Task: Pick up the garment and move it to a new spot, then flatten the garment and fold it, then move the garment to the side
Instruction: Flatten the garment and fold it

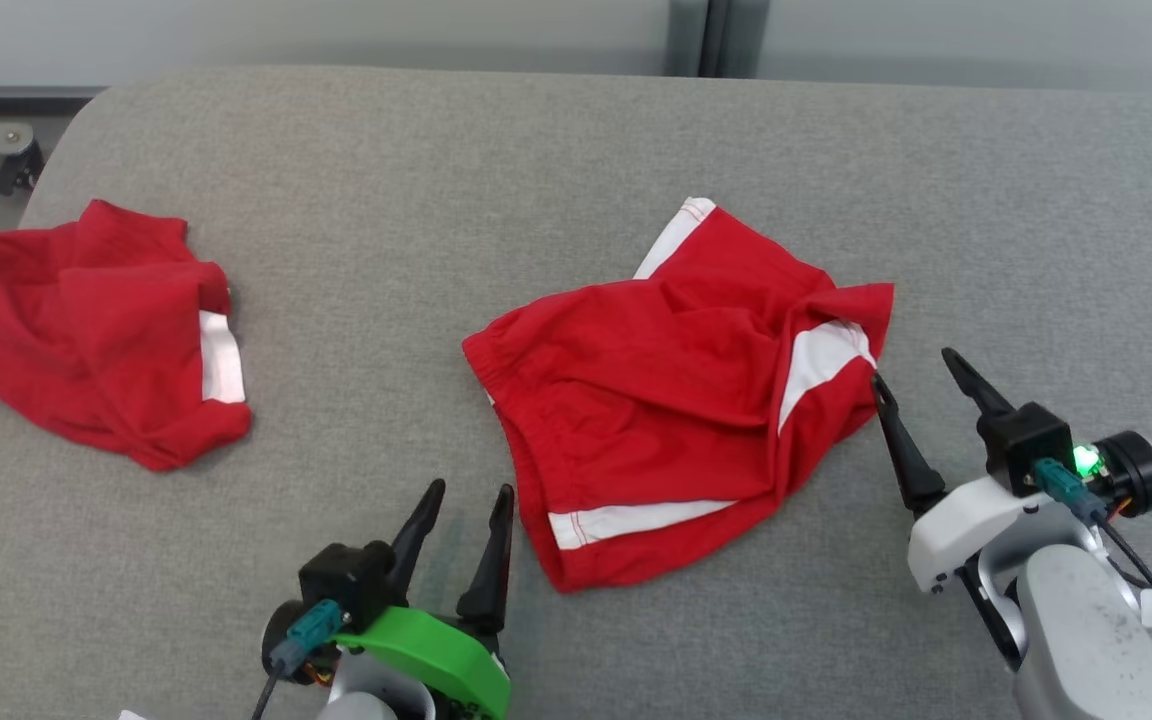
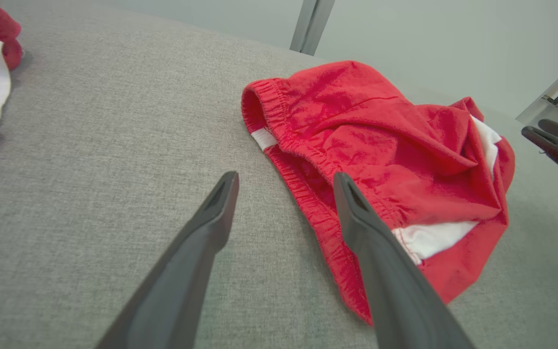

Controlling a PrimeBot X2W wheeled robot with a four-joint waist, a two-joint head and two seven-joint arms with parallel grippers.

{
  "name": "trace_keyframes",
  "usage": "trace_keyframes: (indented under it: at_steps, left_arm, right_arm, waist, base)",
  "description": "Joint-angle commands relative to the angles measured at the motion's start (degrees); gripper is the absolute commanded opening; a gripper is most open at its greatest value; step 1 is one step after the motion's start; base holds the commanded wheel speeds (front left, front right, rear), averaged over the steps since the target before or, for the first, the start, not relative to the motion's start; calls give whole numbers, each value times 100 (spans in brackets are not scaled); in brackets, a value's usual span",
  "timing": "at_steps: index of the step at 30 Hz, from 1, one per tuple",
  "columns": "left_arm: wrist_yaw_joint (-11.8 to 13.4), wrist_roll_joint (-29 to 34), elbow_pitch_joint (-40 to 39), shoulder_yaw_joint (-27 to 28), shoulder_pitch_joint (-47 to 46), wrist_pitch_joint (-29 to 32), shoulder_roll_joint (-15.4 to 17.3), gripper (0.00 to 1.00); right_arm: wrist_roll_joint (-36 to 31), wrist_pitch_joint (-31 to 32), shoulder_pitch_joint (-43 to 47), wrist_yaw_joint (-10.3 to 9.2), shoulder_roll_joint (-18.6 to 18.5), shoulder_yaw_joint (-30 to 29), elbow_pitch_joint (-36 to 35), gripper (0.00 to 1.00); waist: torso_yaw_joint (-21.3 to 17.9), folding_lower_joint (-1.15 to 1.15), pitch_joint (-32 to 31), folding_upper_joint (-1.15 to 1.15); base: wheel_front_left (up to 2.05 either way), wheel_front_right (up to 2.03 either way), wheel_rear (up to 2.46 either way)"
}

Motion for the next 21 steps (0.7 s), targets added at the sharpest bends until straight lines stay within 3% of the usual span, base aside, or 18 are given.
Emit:
trace_keyframes:
  at_steps: [1, 6, 12, 14, 21]
  left_arm:
    - [-19, -146, 61, -129, 77, 2, 20, 100]
    - [-18, -534, 309, -695, 35, 2, 24, 100]
    - [-18, -908, 664, -935, -125, 2, 64, 100]
    - [-18, -991, 658, -957, -189, 2, 84, 0]
    - [-18, -1244, 645, -751, -284, 2, 167, 0]
  right_arm:
    - [41, -23, 163, -10, 17, -33, -66, 100]
    - [64, -24, 495, -10, 87, -105, -176, 100]
    - [52, -25, 560, -10, 133, -84, -237, 100]
    - [48, -25, 534, -10, 140, -88, -250, 100]
    - [16, -25, 578, -10, 189, -124, -228, 100]
  waist:
    - [-271, 0, -242, -1]
    - [-437, 0, -309, -1]
    - [-603, 0, -243, -1]
    - [-623, 0, -217, -1]
    - [-564, 0, -206, -1]
  base:
    - [0, 0, 0]
    - [0, 0, 0]
    - [0, 0, 0]
    - [0, 0, 0]
    - [0, 0, 0]
